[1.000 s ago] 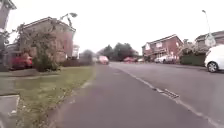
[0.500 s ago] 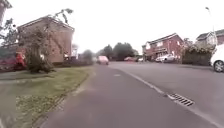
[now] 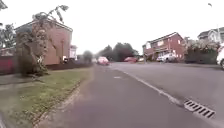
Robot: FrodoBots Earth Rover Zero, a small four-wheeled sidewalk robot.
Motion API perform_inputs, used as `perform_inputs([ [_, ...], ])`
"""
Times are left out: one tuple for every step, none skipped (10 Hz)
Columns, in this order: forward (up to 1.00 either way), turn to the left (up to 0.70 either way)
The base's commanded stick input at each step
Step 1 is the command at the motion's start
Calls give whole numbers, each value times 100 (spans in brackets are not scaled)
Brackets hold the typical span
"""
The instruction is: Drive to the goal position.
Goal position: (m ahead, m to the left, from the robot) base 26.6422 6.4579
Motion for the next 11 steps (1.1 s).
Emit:
perform_inputs([
  [100,0],
  [100,0],
  [100,0],
  [100,0],
  [100,0],
  [100,0],
  [100,0],
  [100,0],
  [100,0],
  [100,0],
  [100,0],
])
